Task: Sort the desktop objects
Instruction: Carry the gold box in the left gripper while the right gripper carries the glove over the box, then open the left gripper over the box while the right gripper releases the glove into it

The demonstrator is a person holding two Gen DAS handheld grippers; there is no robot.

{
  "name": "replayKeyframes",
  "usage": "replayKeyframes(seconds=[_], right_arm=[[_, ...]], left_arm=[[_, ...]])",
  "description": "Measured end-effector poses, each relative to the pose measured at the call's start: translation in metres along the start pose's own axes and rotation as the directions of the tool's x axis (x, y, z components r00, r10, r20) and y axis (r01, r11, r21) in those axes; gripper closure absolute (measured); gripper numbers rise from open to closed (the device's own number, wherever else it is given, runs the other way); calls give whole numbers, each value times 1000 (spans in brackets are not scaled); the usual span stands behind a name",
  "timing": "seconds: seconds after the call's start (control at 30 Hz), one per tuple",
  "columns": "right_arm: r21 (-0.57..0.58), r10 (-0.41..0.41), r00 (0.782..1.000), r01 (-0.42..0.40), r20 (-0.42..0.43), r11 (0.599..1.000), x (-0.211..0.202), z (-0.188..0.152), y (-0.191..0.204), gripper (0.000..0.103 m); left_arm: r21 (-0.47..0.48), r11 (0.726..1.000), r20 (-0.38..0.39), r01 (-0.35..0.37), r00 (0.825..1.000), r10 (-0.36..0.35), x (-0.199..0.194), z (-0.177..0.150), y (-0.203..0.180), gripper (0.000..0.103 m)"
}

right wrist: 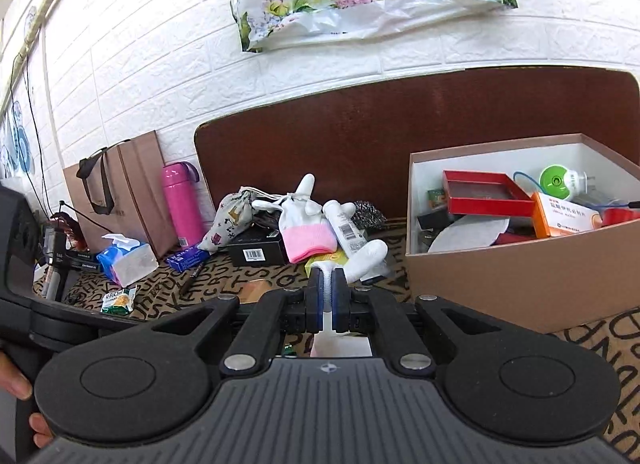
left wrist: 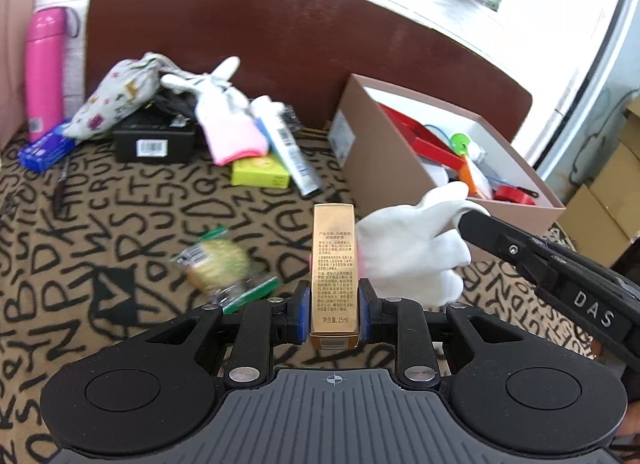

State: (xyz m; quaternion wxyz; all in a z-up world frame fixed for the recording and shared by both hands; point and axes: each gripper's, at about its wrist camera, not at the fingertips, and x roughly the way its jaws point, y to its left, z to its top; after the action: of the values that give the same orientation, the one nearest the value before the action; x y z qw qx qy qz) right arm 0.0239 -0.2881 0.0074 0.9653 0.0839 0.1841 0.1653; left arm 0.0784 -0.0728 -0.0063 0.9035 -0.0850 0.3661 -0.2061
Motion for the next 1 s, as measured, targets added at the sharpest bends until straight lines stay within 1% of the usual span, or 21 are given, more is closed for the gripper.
replayKeyframes(seconds=[0.13,0.27,0.43,0.6,0.7,0.83,1.0], right_arm=[[-38,2,999,0,47,999,-10,16,-1,99],[-75,-15,995,23,102,997,-18,37,-5,99],[-113,-52,983,72,175,991,-28,64,-17,99],[-134,-89,970,122,226,983,-33,90,-33,99],[-139,-125,964,160,234,977,-29,104,-47,99],[-135,-175,960,207,218,969,-18,113,-69,99],[-109,-245,957,263,156,959,5,103,-102,98]], left_arm=[[29,999,26,34,999,-35,4,16,-16,82],[51,997,57,51,997,-54,8,36,-33,82],[95,992,96,85,991,-94,9,63,-57,82],[153,984,114,95,987,-113,17,87,-85,82],[175,979,120,103,985,-125,25,100,-100,82],[193,976,118,100,985,-125,44,114,-114,82],[202,975,86,90,990,-109,75,118,-123,82]])
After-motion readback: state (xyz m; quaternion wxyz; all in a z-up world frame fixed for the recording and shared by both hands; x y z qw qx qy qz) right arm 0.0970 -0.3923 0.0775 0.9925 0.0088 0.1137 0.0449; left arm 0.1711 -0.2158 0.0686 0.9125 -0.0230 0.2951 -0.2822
